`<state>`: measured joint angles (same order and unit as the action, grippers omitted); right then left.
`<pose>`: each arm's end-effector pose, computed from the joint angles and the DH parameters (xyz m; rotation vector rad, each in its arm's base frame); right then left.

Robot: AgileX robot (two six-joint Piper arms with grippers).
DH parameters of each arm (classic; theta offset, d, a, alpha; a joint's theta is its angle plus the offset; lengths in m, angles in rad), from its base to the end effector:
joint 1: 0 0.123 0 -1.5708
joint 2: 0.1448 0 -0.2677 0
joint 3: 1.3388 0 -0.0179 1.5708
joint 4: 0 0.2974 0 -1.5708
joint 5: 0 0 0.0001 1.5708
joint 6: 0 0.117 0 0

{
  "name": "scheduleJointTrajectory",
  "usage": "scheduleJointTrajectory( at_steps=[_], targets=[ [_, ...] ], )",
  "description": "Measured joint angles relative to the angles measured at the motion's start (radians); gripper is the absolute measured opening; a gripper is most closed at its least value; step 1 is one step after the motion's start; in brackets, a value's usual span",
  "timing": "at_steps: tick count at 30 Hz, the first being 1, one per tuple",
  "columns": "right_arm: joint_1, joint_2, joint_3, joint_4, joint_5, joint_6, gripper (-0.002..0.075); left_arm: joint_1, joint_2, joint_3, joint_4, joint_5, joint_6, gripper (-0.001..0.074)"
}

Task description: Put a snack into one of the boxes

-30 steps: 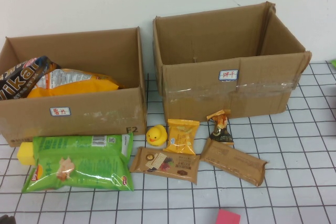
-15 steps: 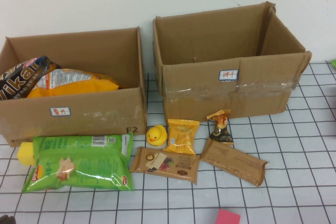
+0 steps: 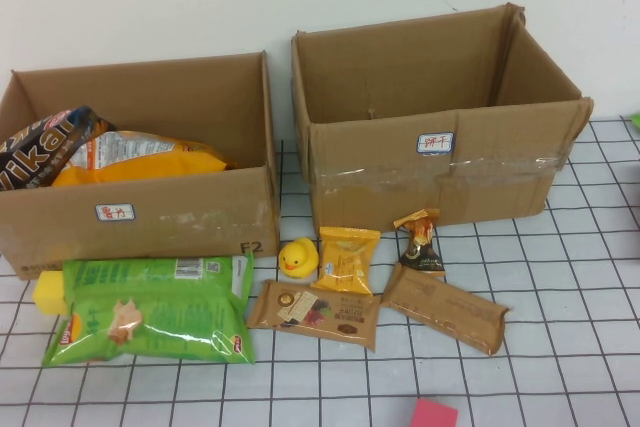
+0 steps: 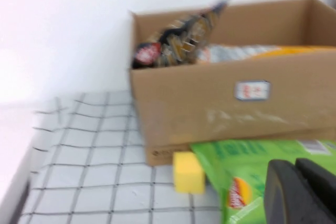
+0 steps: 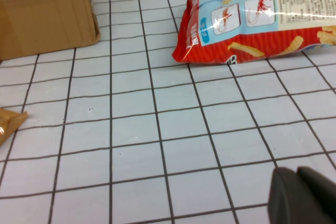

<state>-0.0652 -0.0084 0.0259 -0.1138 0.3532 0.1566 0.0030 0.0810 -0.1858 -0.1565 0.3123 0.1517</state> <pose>0.1419 -0.0139 0.1654 0.1337 1.8474 -0.0471 0.1437 -0.0052 0.2435 0.0357 1.6871 -0.0362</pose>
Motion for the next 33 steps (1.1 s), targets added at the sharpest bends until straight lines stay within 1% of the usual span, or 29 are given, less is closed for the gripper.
scheduleJointTrajectory(
  at_steps=[2,4,6,12,15,19,21,33],
  targets=[
    [0.000,0.000,0.000,0.000,0.000,0.000,-0.0001,0.018,-0.035,0.084,0.012,-0.105,-0.023,-0.0001],
    [0.000,0.000,0.000,0.000,0.000,0.000,-0.0001,0.028,-0.071,0.156,0.013,-0.172,-0.037,-0.0001],
    [-0.001,0.000,0.000,0.000,0.000,0.000,-0.0001,0.028,-0.087,0.199,0.018,-0.190,-0.045,-0.0001],
    [-0.001,0.000,0.000,0.000,0.000,0.000,-0.0001,0.026,-0.090,0.212,0.081,-0.062,-0.047,-0.0001],
    [-0.001,0.000,0.000,0.000,0.000,0.000,-0.0001,-0.006,-0.090,0.212,0.113,-0.016,-0.047,-0.0001],
    [-0.001,0.000,0.000,-0.002,0.000,0.000,-0.0001,-0.059,-0.090,0.212,0.130,-0.007,-0.049,-0.0001],
    [-0.001,0.000,0.000,-0.002,0.000,0.000,-0.0001,-0.071,-0.090,0.212,0.132,-0.005,-0.049,-0.0001],
    [-0.002,0.000,-0.001,-0.002,0.000,0.000,-0.0001,-0.041,-0.090,0.212,0.130,-0.003,-0.049,-0.0001]
  ],
)
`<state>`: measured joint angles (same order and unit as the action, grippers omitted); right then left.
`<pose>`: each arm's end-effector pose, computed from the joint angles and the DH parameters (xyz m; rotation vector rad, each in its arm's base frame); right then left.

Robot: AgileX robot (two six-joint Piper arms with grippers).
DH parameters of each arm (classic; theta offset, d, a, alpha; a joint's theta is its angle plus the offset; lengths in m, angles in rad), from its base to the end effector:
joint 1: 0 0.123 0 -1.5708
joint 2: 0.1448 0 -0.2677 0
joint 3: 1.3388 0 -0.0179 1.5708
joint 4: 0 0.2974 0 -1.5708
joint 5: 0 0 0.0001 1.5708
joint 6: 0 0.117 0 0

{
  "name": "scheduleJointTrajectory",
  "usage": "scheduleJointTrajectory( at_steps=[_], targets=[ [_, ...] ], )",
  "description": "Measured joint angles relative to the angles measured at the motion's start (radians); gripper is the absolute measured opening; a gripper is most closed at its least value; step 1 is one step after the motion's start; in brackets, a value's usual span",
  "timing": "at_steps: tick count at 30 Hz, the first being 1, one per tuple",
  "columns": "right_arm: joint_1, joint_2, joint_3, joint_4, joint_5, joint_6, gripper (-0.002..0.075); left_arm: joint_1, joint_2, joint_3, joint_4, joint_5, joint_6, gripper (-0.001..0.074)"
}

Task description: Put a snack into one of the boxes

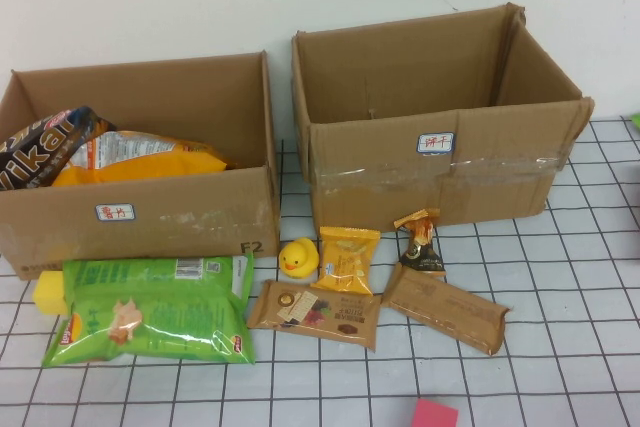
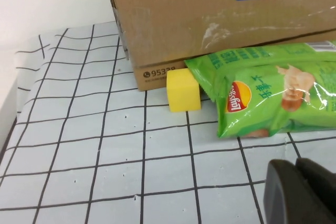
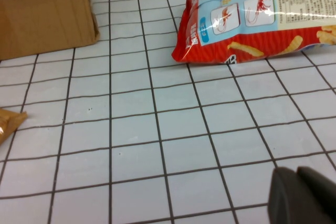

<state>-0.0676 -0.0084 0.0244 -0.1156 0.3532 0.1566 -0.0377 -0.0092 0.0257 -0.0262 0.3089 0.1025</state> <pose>0.1418 -0.0143 0.1660 0.1347 1.8458 -0.0505 0.1437 -0.0064 0.1704 0.1098 1.8056 0.0211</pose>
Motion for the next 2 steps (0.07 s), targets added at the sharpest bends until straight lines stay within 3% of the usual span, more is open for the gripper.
scheduleJointTrajectory(
  at_steps=[2],
  targets=[
    [0.000,0.000,0.000,0.000,0.000,0.000,-0.0001,0.000,0.000,0.000,0.000,0.000,0.000,-0.0001]
  ],
)
